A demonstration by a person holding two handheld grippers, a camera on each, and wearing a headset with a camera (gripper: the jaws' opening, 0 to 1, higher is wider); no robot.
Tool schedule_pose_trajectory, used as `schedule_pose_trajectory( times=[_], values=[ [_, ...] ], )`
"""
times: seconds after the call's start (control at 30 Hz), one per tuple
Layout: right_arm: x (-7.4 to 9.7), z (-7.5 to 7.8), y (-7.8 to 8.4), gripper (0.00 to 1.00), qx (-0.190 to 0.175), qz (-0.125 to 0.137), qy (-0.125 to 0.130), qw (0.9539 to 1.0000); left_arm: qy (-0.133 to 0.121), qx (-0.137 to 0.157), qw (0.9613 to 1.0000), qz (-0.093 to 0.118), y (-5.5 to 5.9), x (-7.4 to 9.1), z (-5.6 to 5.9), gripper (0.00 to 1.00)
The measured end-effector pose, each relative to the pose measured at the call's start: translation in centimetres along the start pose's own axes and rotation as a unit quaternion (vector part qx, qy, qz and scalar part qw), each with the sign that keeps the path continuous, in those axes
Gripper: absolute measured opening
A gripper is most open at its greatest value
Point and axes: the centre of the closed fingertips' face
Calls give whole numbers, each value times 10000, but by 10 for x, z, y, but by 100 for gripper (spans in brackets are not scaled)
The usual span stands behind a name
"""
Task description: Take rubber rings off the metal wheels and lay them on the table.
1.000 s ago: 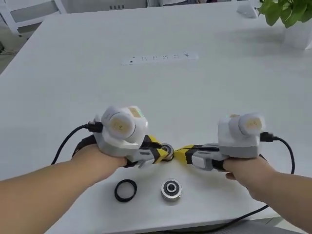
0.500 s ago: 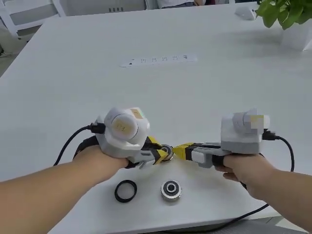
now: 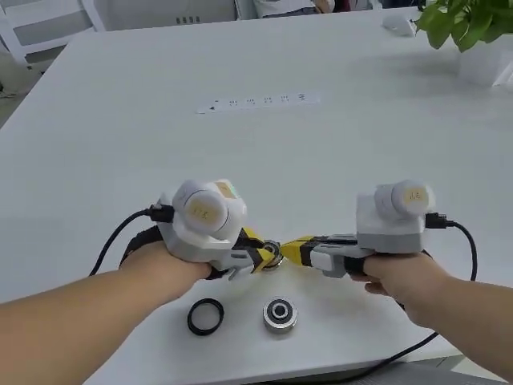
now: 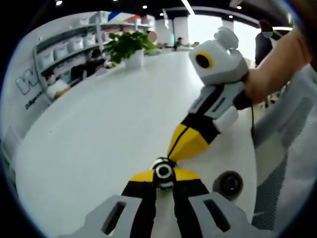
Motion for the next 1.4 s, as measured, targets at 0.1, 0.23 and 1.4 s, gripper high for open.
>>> schedule_pose_trajectory(
  times=[0.1,0.23,1.4],
  values=[
    [0,-1,0,0,4,3,-12,10000,-7,17,10000,3,0,0,0,12],
    [-1,-4,1,0,10,1,-28,10000,-4,15,10000,-5,0,0,1,12],
    [5,-10,-1,0,43,28,-162,9999,8,217,9996,162,0,1,2,14]
  ],
)
Point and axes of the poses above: the centre of the closed fingertips' face, and the gripper's own axes: x roughly backward along the fingers, z roughly to its right, y roughly out of its underside, and after that the axes turned 9 degrees about x, right-handed
